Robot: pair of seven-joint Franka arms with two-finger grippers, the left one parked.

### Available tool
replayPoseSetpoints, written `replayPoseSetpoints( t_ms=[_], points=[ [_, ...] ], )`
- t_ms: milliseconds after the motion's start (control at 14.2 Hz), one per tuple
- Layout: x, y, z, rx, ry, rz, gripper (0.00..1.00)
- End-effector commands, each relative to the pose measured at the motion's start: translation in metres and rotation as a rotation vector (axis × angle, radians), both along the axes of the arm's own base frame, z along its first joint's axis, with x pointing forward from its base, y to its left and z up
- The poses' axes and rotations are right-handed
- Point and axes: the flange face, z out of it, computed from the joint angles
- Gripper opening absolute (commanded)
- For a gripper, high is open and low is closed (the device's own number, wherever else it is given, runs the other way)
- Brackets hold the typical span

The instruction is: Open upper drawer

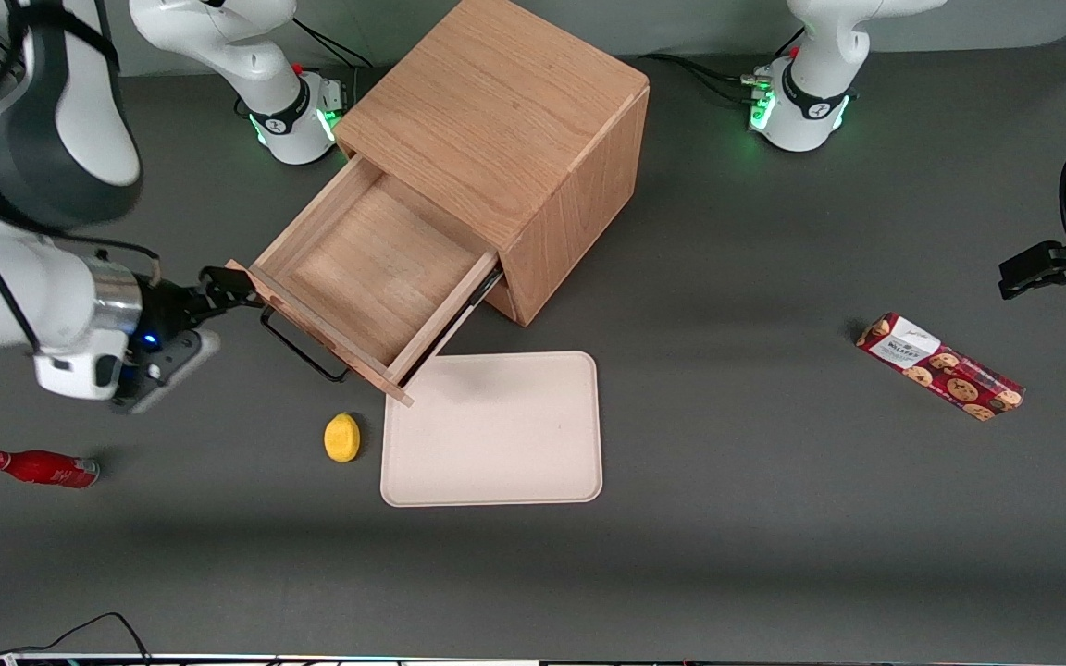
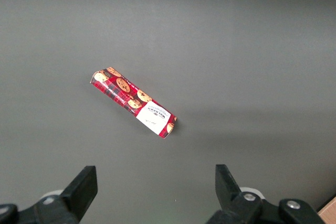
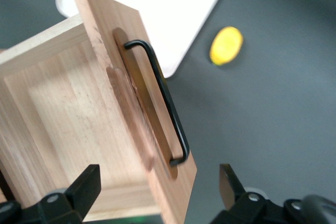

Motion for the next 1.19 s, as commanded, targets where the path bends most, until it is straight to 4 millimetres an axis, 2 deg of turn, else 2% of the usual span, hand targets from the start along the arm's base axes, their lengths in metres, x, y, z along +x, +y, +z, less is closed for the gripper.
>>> replayPoseSetpoints(
  t_ms=[0,70,211,351,422,562,703,843,1124],
  points=[
    [-0.032,-0.004,0.031,-0.112,-0.014,-0.191,1.00],
    [-0.044,-0.001,0.041,-0.143,-0.023,-0.253,1.00],
    [-0.065,-0.012,0.058,-0.172,-0.044,-0.401,1.00],
    [-0.080,-0.033,0.068,-0.182,-0.060,-0.447,1.00],
    [-0.083,-0.039,0.067,-0.206,-0.063,-0.451,1.00],
    [-0.093,-0.065,0.069,-0.208,-0.059,-0.497,1.00],
    [-0.094,-0.074,0.070,-0.223,-0.064,-0.502,1.00],
    [-0.088,-0.099,0.073,-0.230,-0.070,-0.550,1.00],
    [-0.085,-0.120,0.080,-0.321,-0.112,-0.535,1.00]
  ],
)
